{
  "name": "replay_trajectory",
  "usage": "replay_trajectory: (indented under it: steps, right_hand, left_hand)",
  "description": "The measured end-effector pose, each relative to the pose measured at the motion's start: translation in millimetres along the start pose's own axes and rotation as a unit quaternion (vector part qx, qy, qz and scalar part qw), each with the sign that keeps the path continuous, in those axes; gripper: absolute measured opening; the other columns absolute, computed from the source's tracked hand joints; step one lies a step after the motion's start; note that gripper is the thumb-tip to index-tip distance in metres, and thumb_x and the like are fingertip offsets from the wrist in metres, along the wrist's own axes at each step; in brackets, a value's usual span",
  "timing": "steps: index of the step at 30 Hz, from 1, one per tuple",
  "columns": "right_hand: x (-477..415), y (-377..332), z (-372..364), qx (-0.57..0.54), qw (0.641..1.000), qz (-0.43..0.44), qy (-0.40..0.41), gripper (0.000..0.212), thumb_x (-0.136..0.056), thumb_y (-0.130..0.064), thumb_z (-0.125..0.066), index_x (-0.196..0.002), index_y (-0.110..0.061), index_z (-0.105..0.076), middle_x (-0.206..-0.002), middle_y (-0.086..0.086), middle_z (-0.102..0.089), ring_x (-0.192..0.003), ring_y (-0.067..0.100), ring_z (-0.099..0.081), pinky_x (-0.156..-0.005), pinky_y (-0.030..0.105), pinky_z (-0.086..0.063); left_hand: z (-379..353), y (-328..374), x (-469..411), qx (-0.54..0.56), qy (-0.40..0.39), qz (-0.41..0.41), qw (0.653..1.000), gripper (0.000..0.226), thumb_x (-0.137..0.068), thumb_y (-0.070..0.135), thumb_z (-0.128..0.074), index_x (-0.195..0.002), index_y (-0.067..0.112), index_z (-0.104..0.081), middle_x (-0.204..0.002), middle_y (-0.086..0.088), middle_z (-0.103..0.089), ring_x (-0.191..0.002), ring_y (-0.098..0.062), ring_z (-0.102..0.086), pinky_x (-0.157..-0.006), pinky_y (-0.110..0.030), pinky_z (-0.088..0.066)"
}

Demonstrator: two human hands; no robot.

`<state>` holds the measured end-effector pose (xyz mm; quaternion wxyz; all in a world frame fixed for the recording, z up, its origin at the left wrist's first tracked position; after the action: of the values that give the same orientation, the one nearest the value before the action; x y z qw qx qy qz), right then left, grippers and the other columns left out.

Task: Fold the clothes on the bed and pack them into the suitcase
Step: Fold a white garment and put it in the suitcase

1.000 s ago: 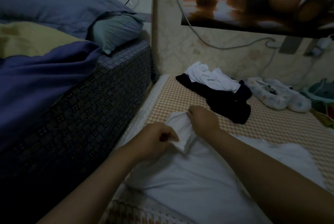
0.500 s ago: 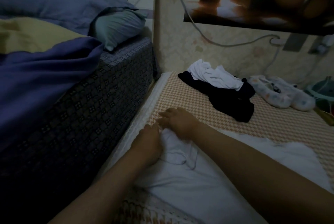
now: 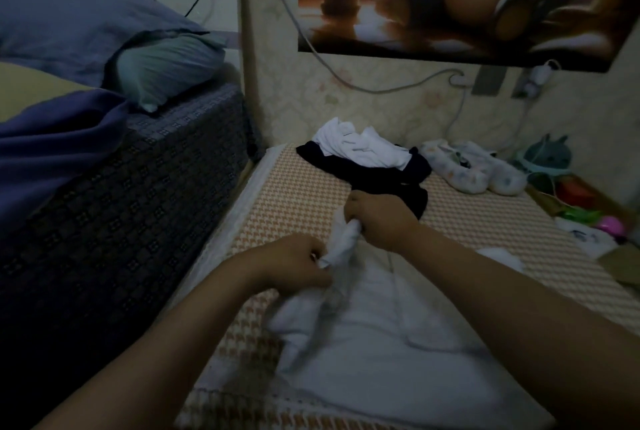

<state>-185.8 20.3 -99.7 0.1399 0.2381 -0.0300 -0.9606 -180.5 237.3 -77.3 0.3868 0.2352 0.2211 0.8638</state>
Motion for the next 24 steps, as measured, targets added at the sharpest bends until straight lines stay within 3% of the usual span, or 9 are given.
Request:
replay_trajectory:
  steps: [2, 6, 9, 11, 13, 16, 18, 20, 24]
  right_hand:
    - [26, 19, 8, -0.064, 0.996, -0.063, 0.010, 0.005, -0.071, -0.011, -0.064, -0.075, -0.013, -0.062, -0.077, 0.005, -0.059, -0.060, 0.020, -0.056, -0.051, 0.026, -0.033]
    - [95, 43, 7, -0.098, 0.980, -0.151, -0.085, 0.028, -0.082, -0.026, -0.048, -0.097, -0.013, -0.068, -0.102, 0.005, -0.066, -0.087, 0.014, -0.059, -0.078, 0.033, -0.048]
    - [135, 51, 2, -0.042, 0.952, -0.193, -0.232, 0.047, -0.081, -0.010, -0.062, -0.125, -0.027, -0.062, -0.138, -0.006, -0.052, -0.128, 0.018, -0.046, -0.112, 0.038, -0.026]
    - [138, 54, 11, -0.067, 0.950, -0.253, -0.169, 0.046, -0.080, -0.006, -0.058, -0.118, -0.029, -0.065, -0.135, -0.007, -0.053, -0.127, 0.018, -0.046, -0.112, 0.037, -0.021]
    - [134, 56, 19, -0.070, 0.959, -0.265, -0.078, 0.039, -0.080, -0.008, -0.051, -0.111, -0.024, -0.069, -0.125, -0.002, -0.059, -0.117, 0.022, -0.052, -0.102, 0.033, -0.029]
    - [132, 49, 8, -0.127, 0.957, -0.254, -0.060, 0.034, -0.089, -0.008, -0.051, -0.118, -0.015, -0.067, -0.127, 0.007, -0.058, -0.118, 0.027, -0.052, -0.100, 0.030, -0.035]
    - [132, 41, -8, -0.144, 0.949, -0.250, -0.128, 0.041, -0.098, -0.018, -0.047, -0.139, -0.016, -0.050, -0.147, 0.007, -0.042, -0.135, 0.024, -0.039, -0.111, 0.029, -0.025]
    - [130, 39, -18, -0.168, 0.929, -0.269, -0.189, 0.049, -0.102, -0.031, -0.040, -0.150, -0.023, -0.030, -0.157, 0.005, -0.026, -0.143, 0.022, -0.026, -0.117, 0.030, -0.017]
    - [118, 46, -20, -0.093, 0.937, -0.295, -0.161, 0.041, -0.098, -0.042, -0.045, -0.132, -0.022, -0.056, -0.131, 0.006, -0.055, -0.121, 0.026, -0.050, -0.098, 0.033, -0.034]
  left_hand:
    - [-14, 33, -2, 0.044, -0.067, -0.026, 0.996, 0.028, -0.079, 0.040, -0.069, -0.100, 0.023, -0.064, -0.101, 0.000, -0.067, -0.090, -0.019, -0.066, -0.077, -0.039, -0.058]
    - [-64, 77, -14, 0.098, -0.258, 0.013, 0.961, 0.038, -0.088, 0.034, -0.068, -0.120, 0.021, -0.051, -0.112, -0.005, -0.064, -0.085, -0.023, -0.067, -0.074, -0.033, -0.059]
    - [-100, 87, -23, 0.106, -0.415, 0.024, 0.904, 0.026, -0.098, 0.035, -0.052, -0.117, 0.017, -0.055, -0.102, -0.005, -0.066, -0.078, -0.019, -0.067, -0.069, -0.024, -0.054]
    - [-104, 89, -34, 0.104, -0.335, -0.032, 0.936, 0.024, -0.099, 0.030, -0.051, -0.111, 0.013, -0.063, -0.098, -0.004, -0.069, -0.069, -0.013, -0.067, -0.060, -0.019, -0.052]
    - [-99, 88, -48, 0.080, -0.104, -0.130, 0.983, 0.019, -0.097, 0.020, -0.051, -0.100, 0.011, -0.068, -0.089, -0.001, -0.069, -0.064, -0.007, -0.062, -0.060, -0.019, -0.049]
    - [-101, 67, -61, -0.086, 0.211, -0.232, 0.946, 0.027, -0.089, 0.024, -0.048, -0.110, 0.016, -0.063, -0.108, 0.002, -0.062, -0.093, -0.008, -0.053, -0.083, -0.031, -0.046]
    - [-120, 42, -65, -0.208, 0.180, -0.171, 0.946, 0.066, -0.085, 0.055, -0.034, -0.141, 0.020, -0.042, -0.147, -0.004, -0.038, -0.134, -0.023, -0.034, -0.109, -0.046, -0.033]
    - [-135, 22, -64, -0.242, 0.083, -0.101, 0.961, 0.089, -0.078, 0.080, -0.007, -0.154, 0.032, -0.007, -0.161, 0.004, 0.004, -0.148, -0.021, 0.007, -0.119, -0.051, -0.002]
    - [-134, 14, -54, -0.237, 0.033, -0.103, 0.966, 0.071, -0.089, 0.073, -0.017, -0.149, 0.047, 0.010, -0.159, 0.010, 0.021, -0.144, -0.016, 0.025, -0.118, -0.050, 0.008]
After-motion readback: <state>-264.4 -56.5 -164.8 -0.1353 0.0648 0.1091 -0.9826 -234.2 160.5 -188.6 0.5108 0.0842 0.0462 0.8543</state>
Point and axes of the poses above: each hand's wrist, its own x-axis away from the middle knuckle, its own z-axis out of the back of the hand, y = z × x, the point moved 2 cm from there along -x, towards the middle knuckle
